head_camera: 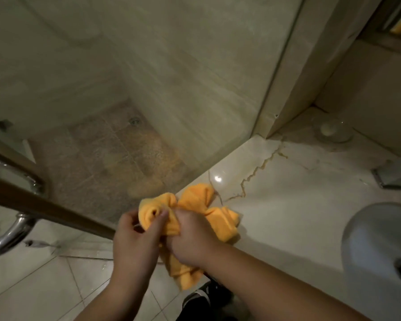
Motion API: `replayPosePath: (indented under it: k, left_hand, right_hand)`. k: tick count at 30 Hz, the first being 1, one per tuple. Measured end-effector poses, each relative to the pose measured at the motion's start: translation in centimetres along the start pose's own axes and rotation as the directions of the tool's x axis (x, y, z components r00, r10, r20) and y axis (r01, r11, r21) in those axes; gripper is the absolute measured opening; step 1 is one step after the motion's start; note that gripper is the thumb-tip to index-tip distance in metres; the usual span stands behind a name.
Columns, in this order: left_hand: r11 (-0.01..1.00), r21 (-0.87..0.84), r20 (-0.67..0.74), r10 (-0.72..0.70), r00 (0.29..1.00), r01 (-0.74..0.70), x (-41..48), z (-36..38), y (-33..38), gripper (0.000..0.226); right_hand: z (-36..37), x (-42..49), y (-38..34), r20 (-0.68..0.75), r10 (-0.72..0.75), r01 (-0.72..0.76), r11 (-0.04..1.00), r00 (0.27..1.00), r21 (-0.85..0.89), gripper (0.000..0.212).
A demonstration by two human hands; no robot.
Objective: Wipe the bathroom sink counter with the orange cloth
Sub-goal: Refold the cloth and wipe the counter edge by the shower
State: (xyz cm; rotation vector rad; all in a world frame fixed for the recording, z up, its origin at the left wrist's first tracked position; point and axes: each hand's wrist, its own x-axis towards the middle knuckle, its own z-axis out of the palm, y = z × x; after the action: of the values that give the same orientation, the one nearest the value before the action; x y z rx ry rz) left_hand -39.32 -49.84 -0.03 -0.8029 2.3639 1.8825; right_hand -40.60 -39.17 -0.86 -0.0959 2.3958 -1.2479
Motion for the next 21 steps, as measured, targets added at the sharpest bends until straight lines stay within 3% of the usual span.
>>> replayPosePath:
  k: [2, 4, 6, 8, 11, 14, 15, 17, 19, 21]
  left_hand:
    - [0.994, 0.007, 0.083, 0.106, 0.991, -0.107, -1.1, 0.6, 3.1, 0.043]
    - [0.969, -0.021, 0.215, 0.245, 0.945, -0.247, -2.0, 2.2, 6.5, 0.053]
    - [0.947, -0.168, 0.286, 0.314, 0.905, -0.275, -2.3, 4.5, 9.6, 0.042]
    - [0.922, -0.269, 0.268, 0.349, 0.898, -0.278, -1.2, 7.0, 12.1, 0.028]
    - [0.907, -0.147, 0.315, 0.422, 0.850, -0.395, 1.1, 10.6, 13.8, 0.030]
    - [0.885, 0.009, 0.494, 0.401, 0.772, -0.465, 3.5, 13.7, 12.9, 0.030]
    - [0.859, 0.060, 0.540, 0.401, 0.740, -0.509, 4.1, 14.8, 12.5, 0.031]
    - [0.759, 0.096, 0.607, 0.468, 0.642, -0.644, 5.1, 16.9, 11.6, 0.033]
    - [0.630, 0.114, 0.696, 0.501, 0.514, -0.768, 5.9, 18.9, 11.0, 0.035]
    - [0.518, 0.125, 0.812, 0.437, 0.387, -0.846, 7.0, 20.8, 10.3, 0.046]
  right_hand:
    - [-2.5, -0.7, -0.5, -0.001, 0.065, -0.062, 0.962, 0.998, 0.265, 0.030]
    - [-5.9, -1.2, -0.5, -0.112, 0.169, -0.098, 0.877, 0.979, 0.471, 0.015]
    - [-10.4, -1.8, -0.3, -0.258, 0.286, -0.069, 0.781, 0.923, 0.621, 0.011]
    - [-15.3, -2.8, 0.4, -0.413, 0.347, -0.002, 0.768, 0.842, 0.640, 0.011]
    - [-21.4, -4.5, 2.0, -0.564, 0.292, -0.037, 0.907, 0.773, 0.420, 0.016]
    - [-24.4, -3.5, 5.5, -0.589, 0.094, -0.152, 0.987, 0.803, -0.050, 0.022]
    - [-24.6, -2.3, 7.3, -0.566, 0.071, -0.231, 0.949, 0.821, -0.215, 0.030]
    - [-23.5, 0.4, 11.1, -0.474, 0.176, -0.393, 0.823, 0.863, -0.411, 0.054]
    - [-21.1, 2.7, 13.7, -0.394, 0.351, -0.516, 0.712, 0.849, -0.476, 0.071]
    - [-18.9, 4.1, 15.1, -0.403, 0.396, -0.561, 0.653, 0.825, -0.508, 0.080]
